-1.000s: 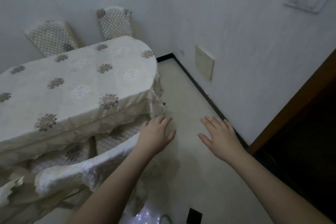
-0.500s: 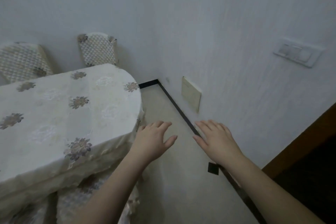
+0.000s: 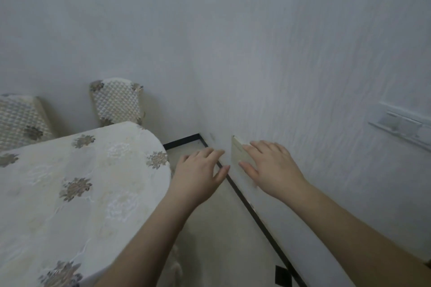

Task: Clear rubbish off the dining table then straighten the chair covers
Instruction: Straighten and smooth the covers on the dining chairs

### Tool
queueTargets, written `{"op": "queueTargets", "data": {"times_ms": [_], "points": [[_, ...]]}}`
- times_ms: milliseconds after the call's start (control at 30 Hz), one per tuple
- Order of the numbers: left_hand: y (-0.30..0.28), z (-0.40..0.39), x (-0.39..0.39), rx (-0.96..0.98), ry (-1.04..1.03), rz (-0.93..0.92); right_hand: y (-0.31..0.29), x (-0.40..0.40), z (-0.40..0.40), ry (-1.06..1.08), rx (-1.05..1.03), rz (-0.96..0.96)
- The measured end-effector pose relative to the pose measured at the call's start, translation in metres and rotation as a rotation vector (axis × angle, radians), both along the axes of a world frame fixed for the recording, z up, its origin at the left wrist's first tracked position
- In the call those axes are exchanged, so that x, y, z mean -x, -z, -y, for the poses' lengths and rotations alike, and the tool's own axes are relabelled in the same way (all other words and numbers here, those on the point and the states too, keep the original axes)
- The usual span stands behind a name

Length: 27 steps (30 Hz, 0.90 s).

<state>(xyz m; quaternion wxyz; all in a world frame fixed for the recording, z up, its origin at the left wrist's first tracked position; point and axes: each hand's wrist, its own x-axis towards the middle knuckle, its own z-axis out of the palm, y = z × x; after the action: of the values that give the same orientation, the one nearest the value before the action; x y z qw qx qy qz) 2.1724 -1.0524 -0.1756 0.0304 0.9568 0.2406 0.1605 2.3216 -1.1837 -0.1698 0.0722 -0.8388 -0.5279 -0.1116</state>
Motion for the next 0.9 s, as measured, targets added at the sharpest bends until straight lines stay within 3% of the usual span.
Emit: {"op": "queueTargets", "data": {"times_ms": [200,367,633,900], "points": [[-0.021,-0.042,-0.074,-0.129,-0.053,0.035,-0.013,-0.085,-0.038,-0.03,-0.064,-0.011],[-0.031,-0.083,-0.115,-0.129,-0.111,0.07,-0.021,-0.146,-0.086,-0.069,-0.108,0.004],[-0.031,-0.17,-0.131,-0.185,-0.285,-0.014,-0.016,-0.178,-0.195,-0.203,-0.192,0.011],[-0.028,-0.293,-0.152,-0.258,-0.408,0.025,-0.009,-0.198,-0.338,-0.275,-0.21,0.065]]}}
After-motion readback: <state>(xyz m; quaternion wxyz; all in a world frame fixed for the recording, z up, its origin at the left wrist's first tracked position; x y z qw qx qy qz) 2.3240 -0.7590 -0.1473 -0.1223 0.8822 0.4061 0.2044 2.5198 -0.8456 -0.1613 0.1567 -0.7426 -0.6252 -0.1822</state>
